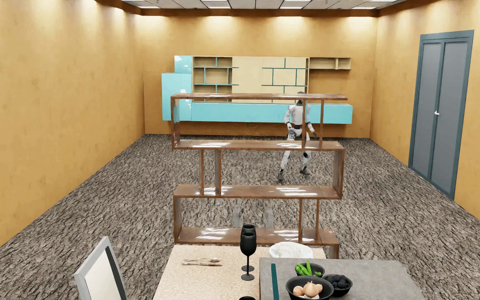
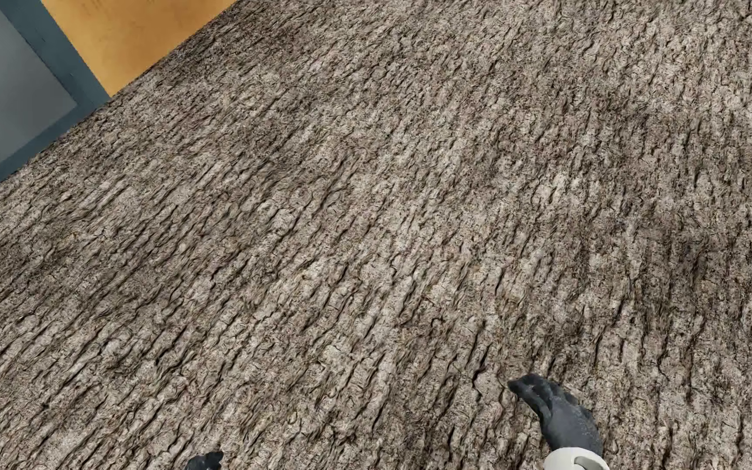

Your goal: Walk to the shelves

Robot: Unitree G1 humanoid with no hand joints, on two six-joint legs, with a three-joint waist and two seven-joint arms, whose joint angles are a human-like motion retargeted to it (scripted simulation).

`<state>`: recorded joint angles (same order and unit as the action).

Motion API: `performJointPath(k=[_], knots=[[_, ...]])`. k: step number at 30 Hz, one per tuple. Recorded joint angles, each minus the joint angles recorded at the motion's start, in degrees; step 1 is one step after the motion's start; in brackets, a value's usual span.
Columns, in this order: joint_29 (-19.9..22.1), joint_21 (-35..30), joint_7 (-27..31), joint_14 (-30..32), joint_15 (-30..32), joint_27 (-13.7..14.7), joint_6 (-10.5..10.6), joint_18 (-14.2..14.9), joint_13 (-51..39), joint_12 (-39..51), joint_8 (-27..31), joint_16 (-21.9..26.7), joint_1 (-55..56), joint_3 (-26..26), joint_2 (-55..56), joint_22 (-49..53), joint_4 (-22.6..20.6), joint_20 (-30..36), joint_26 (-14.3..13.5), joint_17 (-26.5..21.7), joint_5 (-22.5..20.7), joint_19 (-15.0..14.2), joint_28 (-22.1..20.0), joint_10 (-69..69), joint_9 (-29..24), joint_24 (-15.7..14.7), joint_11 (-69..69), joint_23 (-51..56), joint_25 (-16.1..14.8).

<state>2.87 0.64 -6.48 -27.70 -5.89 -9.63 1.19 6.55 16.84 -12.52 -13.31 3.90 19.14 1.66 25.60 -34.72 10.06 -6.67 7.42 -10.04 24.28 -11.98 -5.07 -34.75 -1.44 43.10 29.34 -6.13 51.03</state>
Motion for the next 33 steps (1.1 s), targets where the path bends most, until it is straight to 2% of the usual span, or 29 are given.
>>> performJointPath(k=[1,2,3,4,7,8,10,12,13,15,17,18,19,20,21,22,23,24,25,26,27,28,29,30,31,32,33], knots=[[-1.8,-1.6,-0.4,1.6,-3.4,0.1,-0.2,-0.1,-0.8,-0.8,-1.5,0.9,-2.3,-0.2,-0.6,-2.7,-0.6,-0.6,1.6,-0.2,-0.9,1.9,1.0,3.6,0.2,-0.3,3.4,-2.5,1.2],[-3.0,-2.4,-0.8,3.2,-5.1,0.0,-0.5,0.0,-1.6,-1.7,-5.0,2.0,-4.7,-0.3,-2.2,-4.9,-1.1,-0.9,2.8,0.2,-1.1,4.0,2.5,7.4,0.5,-0.1,4.5,-5.0,1.1],[-3.5,-2.2,-1.0,4.9,-5.4,-0.7,-0.9,0.3,-2.4,-2.5,-9.4,3.2,-7.1,-0.3,-4.8,-6.5,-1.3,-1.2,3.5,1.3,-0.6,4.8,4.0,11.4,0.9,0.4,2.2,-7.7,-0.6],[-3.1,-1.2,-0.7,6.5,-5.0,-1.9,-1.2,0.7,-3.2,-3.1,-11.9,4.3,-9.3,-0.4,-7.6,-7.7,-1.5,-1.7,4.0,2.7,-0.8,4.4,5.0,15.1,1.3,0.8,-0.8,-11.0,-3.3],[-0.7,0.5,0.9,8.2,-6.1,-7.6,-1.2,2.0,-7.0,-3.6,-14.6,4.0,-12.3,-0.5,-12.2,-8.5,-1.1,-5.1,4.5,3.9,-1.9,3.1,4.0,19.4,2.1,-0.1,-4.4,-26.4,-10.5],[-1.8,-0.5,1.5,8.0,-6.9,-9.7,-1.0,2.5,-8.5,-3.2,-15.3,3.1,-12.0,-0.4,-12.4,-8.2,-0.6,-6.0,4.2,3.0,-2.3,3.6,3.7,19.2,2.3,-0.8,-4.3,-32.5,-11.4],[-8.0,-5.1,2.2,7.4,-10.1,-11.8,-0.5,3.9,-10.5,-2.2,-15.4,1.4,-11.2,-0.3,-10.7,-7.0,0.8,-5.5,2.5,-0.2,-2.7,5.3,4.2,18.7,2.6,-1.2,-0.7,-42.4,-10.4],[-14.6,-8.8,1.1,5.7,-14.4,-9.9,-0.2,5.6,-10.9,-1.6,-14.5,0.2,-10.9,-0.2,-5.9,-5.3,2.7,-3.6,-0.2,-4.1,-2.0,7.1,4.6,17.8,2.5,-0.7,8.1,-45.3,-8.8],[-15.6,-8.8,-0.1,4.6,-16.1,-8.7,-0.3,6.6,-10.7,-1.6,-15.0,-0.4,-10.8,-0.2,-3.3,-4.5,4.0,-3.1,-1.3,-5.9,-1.4,8.1,4.4,16.7,2.4,-0.7,13.0,-43.8,-8.7],[-12.2,-6.4,-3.4,3.3,-20.1,-6.8,-0.8,7.6,-10.7,-2.1,-17.8,-0.9,-11.3,-0.8,-1.2,-2.7,7.4,-2.4,-1.8,-7.7,-2.0,11.2,3.7,14.1,2.3,-1.2,18.4,-36.8,-8.9],[-6.7,-3.9,-5.7,6.6,-24.9,-4.8,-1.0,7.2,-12.0,-4.1,-15.2,-0.3,-9.9,-1.6,-1.6,-1.1,12.7,-3.4,-1.3,-7.4,-8.5,12.1,3.1,6.2,2.3,-1.7,17.4,-27.2,-8.9],[-5.0,-3.7,-6.4,11.8,-26.0,-3.9,-0.9,3.6,-13.2,-5.4,-13.7,-0.4,-7.3,-1.5,-2.4,-0.3,16.1,-4.8,-0.9,-6.9,-12.3,13.0,2.5,-1.1,2.0,-2.1,15.8,-22.5,-8.6],[-4.3,-4.3,-7.5,18.1,-26.5,-2.8,-0.6,-6.3,-14.6,-6.8,-12.4,-0.8,-3.2,-0.9,-3.7,0.2,19.1,-6.2,-0.4,-6.7,-15.8,13.8,1.8,-9.7,1.7,-2.6,13.5,-18.0,-8.2],[-4.7,-5.6,-8.6,19.4,-26.6,-1.6,-0.4,-13.9,-16.0,-8.2,-11.0,-1.3,1.7,0.2,-5.5,0.5,20.5,-7.2,-0.1,-7.0,-19.0,14.3,1.5,-18.4,1.3,-2.8,10.8,-14.0,-7.8],[-5.3,-7.3,-4.6,15.8,-26.4,-0.5,-0.4,-15.8,-17.7,-9.6,-9.0,-1.8,8.5,1.7,-7.9,0.9,15.7,-7.7,-0.1,-7.9,-21.7,14.7,1.9,-27.0,0.8,-2.8,7.5,-10.6,-7.6],[-5.6,-9.4,-1.8,13.6,-26.0,0.1,-0.7,-11.9,-20.0,-11.1,-7.0,-2.6,15.1,3.0,-10.7,1.3,8.9,-8.0,-0.4,-9.1,-23.7,14.9,2.7,-32.7,0.5,-2.8,3.6,-8.3,-7.9],[-6.0,-11.8,-2.2,12.1,-25.8,0.1,-1.0,-6.0,-22.9,-12.7,-5.2,-3.6,20.6,3.8,-13.5,1.7,3.1,-8.5,-0.6,-10.4,-25.1,15.1,3.7,-33.6,0.4,-2.9,0.0,-7.3,-8.3],[-6.6,-14.6,-3.6,11.6,-26.1,-0.5,-1.4,-1.3,-26.5,-14.3,-3.4,-4.7,25.2,4.5,-16.3,2.1,-2.0,-9.1,-0.7,-12.0,-26.2,15.2,4.7,-30.5,0.4,-3.1,-2.8,-7.6,-8.4],[-7.4,-17.8,-4.8,11.6,-27.0,-1.4,-1.7,2.2,-30.6,-16.0,-1.5,-5.9,28.9,5.2,-19.0,2.6,-6.2,-9.6,-0.6,-13.3,-27.0,15.3,5.2,-24.0,0.2,-3.1,-4.7,-9.0,-8.1],[-7.5,-21.1,-5.2,12.6,-28.1,-2.5,-2.1,4.4,-35.1,-17.6,0.5,-7.0,31.3,5.9,-21.8,2.9,-9.4,-10.1,-0.5,-13.9,-27.5,15.4,5.3,-14.8,0.1,-2.9,-6.1,-11.4,-7.4],[-6.7,-24.1,-5.0,14.1,-28.9,-3.9,-2.4,4.4,-39.4,-19.1,2.7,-8.2,32.4,6.6,-24.7,2.8,-11.5,-10.6,-0.1,-13.5,-27.8,15.4,5.1,-4.1,-0.2,-2.5,-7.1,-15.1,-7.1],[-5.2,-26.6,-4.3,15.4,-28.7,-5.5,-2.7,2.9,-42.7,-20.6,4.8,-9.3,32.0,7.4,-27.7,2.1,-12.5,-11.0,0.5,-11.9,-27.8,15.3,5.2,5.1,-0.4,-1.7,-7.5,-20.3,-7.7],[-3.6,-28.2,-4.0,17.0,-26.7,-7.3,-3.1,-1.0,-44.8,-22.1,6.6,-10.2,31.0,8.2,-30.6,1.1,-12.4,-11.5,1.5,-9.5,-27.5,14.9,5.7,8.8,-0.6,-0.7,-6.3,-26.7,-9.3],[-2.6,-29.2,-4.0,20.4,-21.9,-9.4,-3.5,-6.3,-45.3,-23.2,8.4,-10.9,30.2,8.9,-32.4,-0.3,-11.9,-12.0,2.7,-6.9,-26.7,14.5,6.6,6.2,-0.9,0.5,-3.0,-33.4,-11.5],[-1.9,-29.5,-4.5,21.1,-13.5,-11.5,-3.8,-10.5,-44.2,-23.7,9.8,-11.3,29.0,9.3,-32.0,-1.9,-10.9,-12.7,3.9,-5.0,-25.6,12.5,7.6,1.1,-1.3,1.6,4.0,-39.4,-13.8],[-1.4,-29.7,-4.9,18.2,-2.7,-13.1,-4.1,-12.4,-41.7,-23.2,10.6,-11.2,27.3,9.6,-29.0,-3.6,-10.2,-13.2,5.1,-4.0,-24.5,7.3,8.4,-3.7,-1.8,2.5,14.6,-44.0,-15.8],[-1.5,-30.2,-4.7,14.3,6.7,-13.7,-4.3,-13.2,-38.0,-21.8,10.1,-10.4,24.6,9.8,-23.5,-5.0,-10.2,-13.2,6.0,-3.8,-22.8,2.8,9.3,-6.4,-2.2,3.7,27.3,-47.3,-17.5]])
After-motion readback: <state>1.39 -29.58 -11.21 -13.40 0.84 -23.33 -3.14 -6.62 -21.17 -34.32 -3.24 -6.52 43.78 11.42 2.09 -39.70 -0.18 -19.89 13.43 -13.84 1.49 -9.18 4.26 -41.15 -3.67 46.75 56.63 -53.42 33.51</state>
